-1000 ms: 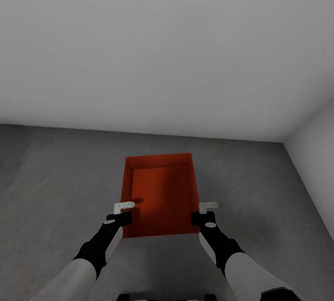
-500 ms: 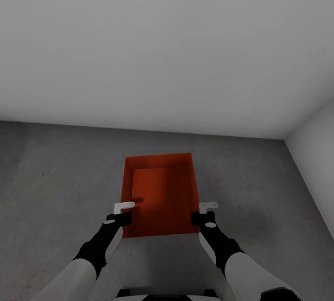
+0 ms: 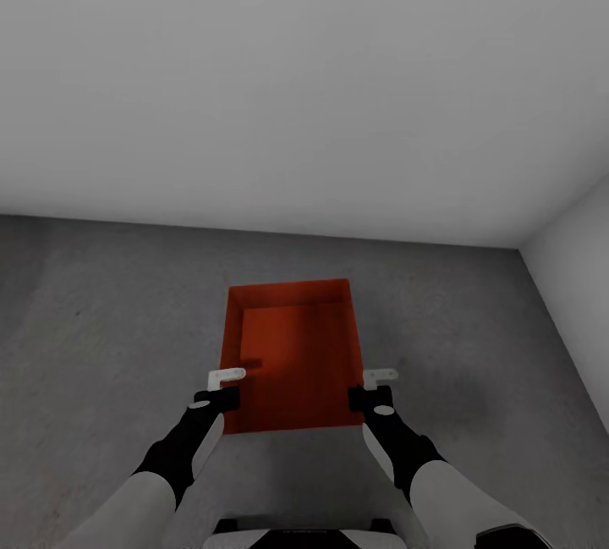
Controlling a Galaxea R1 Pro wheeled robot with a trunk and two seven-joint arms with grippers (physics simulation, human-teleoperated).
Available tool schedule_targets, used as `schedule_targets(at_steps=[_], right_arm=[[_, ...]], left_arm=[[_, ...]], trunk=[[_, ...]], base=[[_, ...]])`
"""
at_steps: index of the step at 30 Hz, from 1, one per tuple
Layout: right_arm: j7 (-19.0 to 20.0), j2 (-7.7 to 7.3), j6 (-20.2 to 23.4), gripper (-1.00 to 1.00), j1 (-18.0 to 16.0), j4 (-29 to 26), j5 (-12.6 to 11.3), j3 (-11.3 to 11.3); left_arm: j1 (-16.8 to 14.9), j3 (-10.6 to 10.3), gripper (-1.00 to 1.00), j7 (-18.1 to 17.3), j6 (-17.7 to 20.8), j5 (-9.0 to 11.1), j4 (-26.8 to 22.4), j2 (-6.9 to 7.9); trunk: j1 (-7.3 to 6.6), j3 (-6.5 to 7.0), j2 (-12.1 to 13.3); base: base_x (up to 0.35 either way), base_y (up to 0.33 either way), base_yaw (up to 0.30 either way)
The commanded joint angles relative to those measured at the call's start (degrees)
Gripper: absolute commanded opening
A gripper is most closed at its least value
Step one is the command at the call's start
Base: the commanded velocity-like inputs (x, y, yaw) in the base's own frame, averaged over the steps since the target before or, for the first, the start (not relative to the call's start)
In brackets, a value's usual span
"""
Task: Move the two storage containers from the living room to the garage. In the garage, place one container on the floor and stack the other container on top of it (either order is fine).
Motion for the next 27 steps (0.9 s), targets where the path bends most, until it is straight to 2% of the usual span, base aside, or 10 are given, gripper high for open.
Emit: schedule_targets(at_steps=[1, 27], right_arm=[[-0.50, -0.86, 0.27, -1.00, -0.02, 0.06, -0.33, -0.50], [-0.50, -0.86, 0.27, -1.00, -0.02, 0.06, -0.33, -0.50]], left_arm=[[-0.03, 1.11, -1.00, 0.64, -0.35, -0.63, -0.29, 0.12], [-0.03, 1.11, -1.00, 0.64, -0.35, -0.65, -0.29, 0.12]], trunk=[[0.02, -0.15, -0.07], [0.02, -2.53, -0.07]], base=[[0.000, 0.000, 0.000], [0.000, 0.000, 0.000]])
